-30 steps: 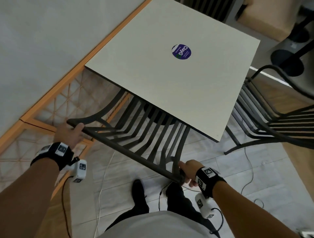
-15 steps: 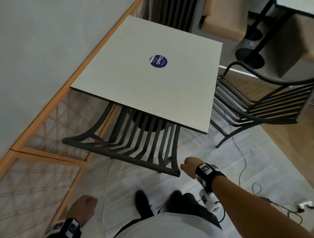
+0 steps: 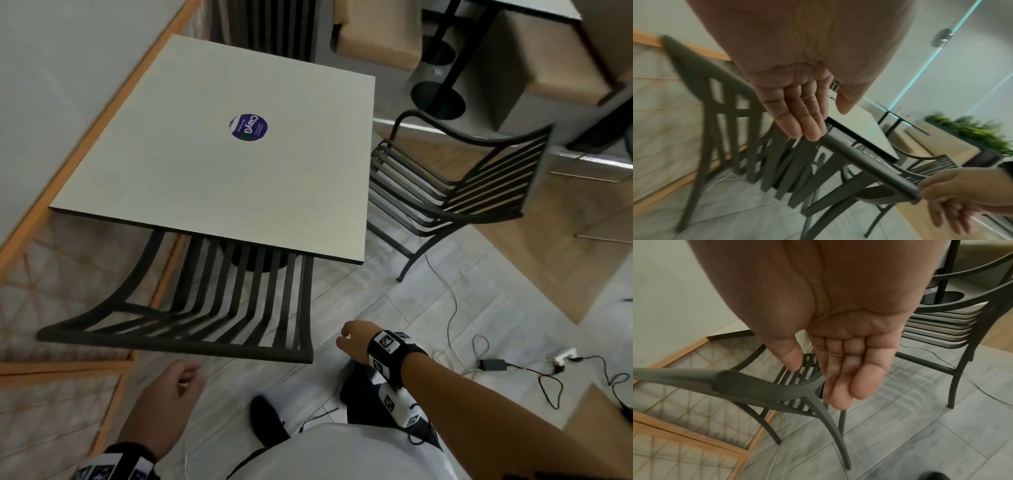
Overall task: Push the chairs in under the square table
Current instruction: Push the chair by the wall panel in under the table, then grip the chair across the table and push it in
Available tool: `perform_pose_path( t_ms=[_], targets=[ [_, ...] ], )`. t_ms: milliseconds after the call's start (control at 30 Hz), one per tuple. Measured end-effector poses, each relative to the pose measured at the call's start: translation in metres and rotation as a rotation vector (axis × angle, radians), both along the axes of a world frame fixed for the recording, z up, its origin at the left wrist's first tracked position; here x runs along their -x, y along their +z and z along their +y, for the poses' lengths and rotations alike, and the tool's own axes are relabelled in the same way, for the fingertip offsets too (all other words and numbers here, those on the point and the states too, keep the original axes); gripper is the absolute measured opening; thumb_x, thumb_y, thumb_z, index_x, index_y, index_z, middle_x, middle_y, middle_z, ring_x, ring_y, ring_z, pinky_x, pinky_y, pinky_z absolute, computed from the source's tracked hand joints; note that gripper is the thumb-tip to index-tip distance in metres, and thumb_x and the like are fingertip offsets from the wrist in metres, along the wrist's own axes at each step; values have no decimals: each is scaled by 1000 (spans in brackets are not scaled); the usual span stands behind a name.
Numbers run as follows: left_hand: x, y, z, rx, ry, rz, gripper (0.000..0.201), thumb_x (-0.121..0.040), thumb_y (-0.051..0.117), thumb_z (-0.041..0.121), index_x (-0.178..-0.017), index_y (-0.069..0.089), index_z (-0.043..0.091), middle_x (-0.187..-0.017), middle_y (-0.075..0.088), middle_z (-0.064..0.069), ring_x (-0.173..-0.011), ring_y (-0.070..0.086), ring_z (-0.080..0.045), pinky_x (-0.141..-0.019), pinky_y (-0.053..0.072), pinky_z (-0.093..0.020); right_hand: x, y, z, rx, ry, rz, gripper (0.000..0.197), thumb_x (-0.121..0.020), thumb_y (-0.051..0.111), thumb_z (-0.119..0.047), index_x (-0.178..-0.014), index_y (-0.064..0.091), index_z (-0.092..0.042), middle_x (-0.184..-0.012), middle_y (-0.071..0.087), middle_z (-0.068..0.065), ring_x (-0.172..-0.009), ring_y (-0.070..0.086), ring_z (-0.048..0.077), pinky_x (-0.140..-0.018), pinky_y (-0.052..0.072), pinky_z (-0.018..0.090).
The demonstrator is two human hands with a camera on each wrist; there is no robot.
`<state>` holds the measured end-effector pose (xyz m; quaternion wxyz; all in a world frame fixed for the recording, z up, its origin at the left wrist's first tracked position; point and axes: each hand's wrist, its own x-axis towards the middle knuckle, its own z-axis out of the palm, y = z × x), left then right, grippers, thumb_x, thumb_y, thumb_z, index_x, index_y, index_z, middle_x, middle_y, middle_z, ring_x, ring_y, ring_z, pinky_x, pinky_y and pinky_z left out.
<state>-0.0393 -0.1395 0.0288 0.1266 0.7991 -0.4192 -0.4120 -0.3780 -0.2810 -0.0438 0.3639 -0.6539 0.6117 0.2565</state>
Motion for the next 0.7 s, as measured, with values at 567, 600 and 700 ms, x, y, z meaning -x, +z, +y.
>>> perform_pose_path(
  t_ms=[567,600,700],
  targets=[
    [272,-1,-177,-189,-256,1,14,-93,63,41,-105,64,35,-101,71,14,-94,67,-2,-90,55,-29,288,-3,-142,-25,-150,-36,49,-97,44,-50,-137,54,-22,-140,59,8,-124,58,31,-102,48,39],
    [288,-4,-189,-199,-297,-3,15,-93,62,41,-106,65,34,-101,71,15,-93,67,-1,-89,55,-28,310,-2,-146,-24,-161,-27,50,-97,44,-51,-138,53,-23,-141,59,7,-125,57,30,-103,48,38],
    [331,-8,-226,-252,-419,-29,19,-94,58,45,-109,62,32,-107,71,13,-93,66,2,-86,54,-22,376,4,-154,-41,-261,5,50,-96,47,-52,-138,54,-27,-139,60,4,-124,59,25,-99,47,33]
  ],
)
